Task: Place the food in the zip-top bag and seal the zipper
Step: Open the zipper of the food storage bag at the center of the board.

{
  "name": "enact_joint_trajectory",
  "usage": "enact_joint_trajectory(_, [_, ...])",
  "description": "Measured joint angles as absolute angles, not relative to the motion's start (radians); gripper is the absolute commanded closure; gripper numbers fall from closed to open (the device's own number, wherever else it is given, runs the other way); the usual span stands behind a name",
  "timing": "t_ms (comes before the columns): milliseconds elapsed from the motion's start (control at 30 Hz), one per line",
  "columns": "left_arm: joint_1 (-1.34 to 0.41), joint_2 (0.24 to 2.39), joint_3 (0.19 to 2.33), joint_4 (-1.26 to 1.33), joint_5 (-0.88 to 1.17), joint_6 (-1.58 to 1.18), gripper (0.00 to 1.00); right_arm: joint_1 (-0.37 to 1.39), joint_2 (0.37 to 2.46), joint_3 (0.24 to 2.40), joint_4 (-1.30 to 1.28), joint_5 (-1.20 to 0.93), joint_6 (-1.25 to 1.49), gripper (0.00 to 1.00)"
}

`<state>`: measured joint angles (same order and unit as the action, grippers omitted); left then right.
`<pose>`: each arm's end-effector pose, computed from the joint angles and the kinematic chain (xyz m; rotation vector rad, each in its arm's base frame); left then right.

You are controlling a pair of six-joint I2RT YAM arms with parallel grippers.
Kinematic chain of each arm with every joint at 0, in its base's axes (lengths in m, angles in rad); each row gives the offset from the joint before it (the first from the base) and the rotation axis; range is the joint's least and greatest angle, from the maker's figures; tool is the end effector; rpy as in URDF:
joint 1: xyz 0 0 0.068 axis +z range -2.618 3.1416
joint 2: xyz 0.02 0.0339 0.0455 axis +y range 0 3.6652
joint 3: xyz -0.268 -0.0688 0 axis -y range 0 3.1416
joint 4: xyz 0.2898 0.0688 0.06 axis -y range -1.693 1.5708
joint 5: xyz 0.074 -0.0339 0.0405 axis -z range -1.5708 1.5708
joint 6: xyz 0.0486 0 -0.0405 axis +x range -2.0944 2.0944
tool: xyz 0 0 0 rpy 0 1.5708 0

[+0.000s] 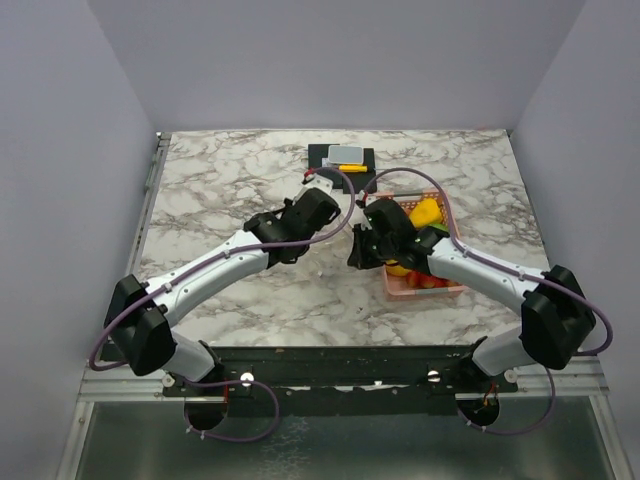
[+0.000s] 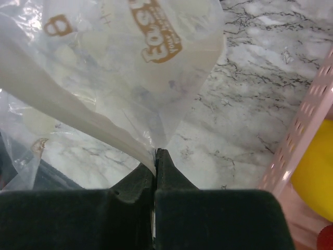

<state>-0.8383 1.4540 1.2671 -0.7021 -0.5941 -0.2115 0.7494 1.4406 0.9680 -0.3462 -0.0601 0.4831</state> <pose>0.2588 -0.2470 0.2961 0.4641 2.2296 0.1973 0.2574 0.2434 0.2113 -0.3596 2.4626 0.6289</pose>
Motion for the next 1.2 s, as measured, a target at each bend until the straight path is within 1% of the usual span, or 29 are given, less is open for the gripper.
enact_joint_trajectory(67, [-0.838,1.442,1.23,-0.682,-0.591,-0.211,1.0,0.733,1.457,0.981,-0.349,-0.079,0.469,0.97])
enact_joint_trajectory(200, [-0.838,1.416,1.166,-0.633,-0.574,-0.212,1.0,0.716,1.484,1.021,-0.369,-0.099,0.443,0.85])
enact_joint_trajectory(267, [-0.838,1.405,1.149,-0.613,-0.564,-0.216,1.0,0.716,1.49,1.045,-0.377,-0.106,0.436,0.75])
enact_joint_trajectory(400, [-0.838,1.382,1.125,-0.567,-0.552,-0.228,1.0,0.716,1.489,1.077,-0.392,-0.112,0.427,0.61])
enact_joint_trajectory(533, [-0.838,1.359,1.104,-0.517,-0.531,-0.251,1.0,0.716,1.472,1.089,-0.424,-0.11,0.421,0.52])
enact_joint_trajectory(733, [-0.823,1.346,1.089,-0.464,-0.499,-0.284,1.0,0.716,1.389,1.1,-0.491,-0.075,0.417,0.46])
enact_joint_trajectory(1000, [-0.815,1.338,1.074,-0.448,-0.49,-0.296,1.0,0.716,1.234,1.089,-0.591,0.055,0.418,0.38])
enact_joint_trajectory(1200, [-0.813,1.31,1.067,-0.448,-0.491,-0.296,1.0,0.716,1.151,1.033,-0.657,0.147,0.422,0.38])
